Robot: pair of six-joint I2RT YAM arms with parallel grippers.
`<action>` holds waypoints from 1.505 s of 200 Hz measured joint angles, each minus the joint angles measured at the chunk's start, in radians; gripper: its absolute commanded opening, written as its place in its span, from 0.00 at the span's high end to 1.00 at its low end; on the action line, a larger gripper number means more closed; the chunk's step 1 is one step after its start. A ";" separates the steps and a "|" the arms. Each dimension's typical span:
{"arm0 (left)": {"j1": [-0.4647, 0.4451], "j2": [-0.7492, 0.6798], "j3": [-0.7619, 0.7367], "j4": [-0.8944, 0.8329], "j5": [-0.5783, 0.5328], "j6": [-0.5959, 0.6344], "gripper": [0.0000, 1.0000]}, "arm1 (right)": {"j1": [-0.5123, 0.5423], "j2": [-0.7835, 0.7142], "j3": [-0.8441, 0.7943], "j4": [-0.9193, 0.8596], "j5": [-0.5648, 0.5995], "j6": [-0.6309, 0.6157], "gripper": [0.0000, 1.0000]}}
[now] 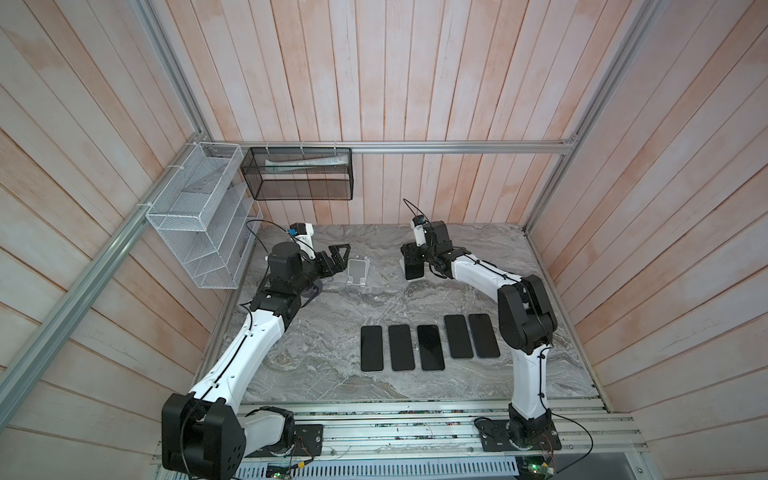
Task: Remove the phone from the phone stand
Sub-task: 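Close the right gripper on the teal-edged phone and lift it off the stand, then carry the teal-edged phone with the right gripper nearer the robot to the row's end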
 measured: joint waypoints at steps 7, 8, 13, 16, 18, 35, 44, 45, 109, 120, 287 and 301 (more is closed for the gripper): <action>0.001 0.000 0.000 0.000 0.000 -0.003 0.00 | 0.005 -0.005 -0.001 -0.002 0.010 0.000 0.33; 0.002 0.000 0.000 0.000 0.000 -0.002 0.00 | 0.006 -0.006 -0.002 -0.003 0.011 0.000 0.33; 0.003 0.000 0.000 0.000 0.000 -0.003 0.00 | 0.010 -0.009 -0.002 -0.006 0.016 0.000 0.33; 0.004 0.001 0.000 0.000 0.000 -0.002 0.00 | 0.012 -0.011 -0.003 -0.011 0.019 0.000 0.33; 0.005 0.001 0.000 0.000 -0.001 -0.002 0.00 | 0.014 -0.013 -0.003 -0.012 0.022 0.001 0.33; 0.008 0.004 0.000 -0.001 -0.002 -0.002 0.00 | 0.023 -0.028 -0.003 -0.034 0.037 0.008 0.34; 0.012 0.005 0.000 -0.002 -0.002 -0.002 0.00 | 0.027 -0.039 -0.003 -0.046 0.047 0.011 0.34; 0.012 0.005 0.000 -0.002 -0.002 -0.002 0.00 | 0.027 -0.040 -0.003 -0.047 0.048 0.012 0.34; 0.040 0.005 0.000 -0.003 -0.029 -0.003 0.00 | 0.064 -0.131 -0.003 -0.097 0.157 0.047 0.34; 0.044 0.005 0.000 -0.003 -0.035 -0.006 0.00 | 0.077 -0.143 -0.003 -0.108 0.187 0.070 0.34; 0.243 -0.128 -0.089 0.028 -0.151 -0.127 0.00 | 0.573 -0.144 0.076 -0.335 0.433 0.538 0.37; 0.245 -0.122 -0.090 0.028 -0.151 -0.134 0.00 | 0.612 -0.119 0.103 -0.352 0.454 0.581 0.37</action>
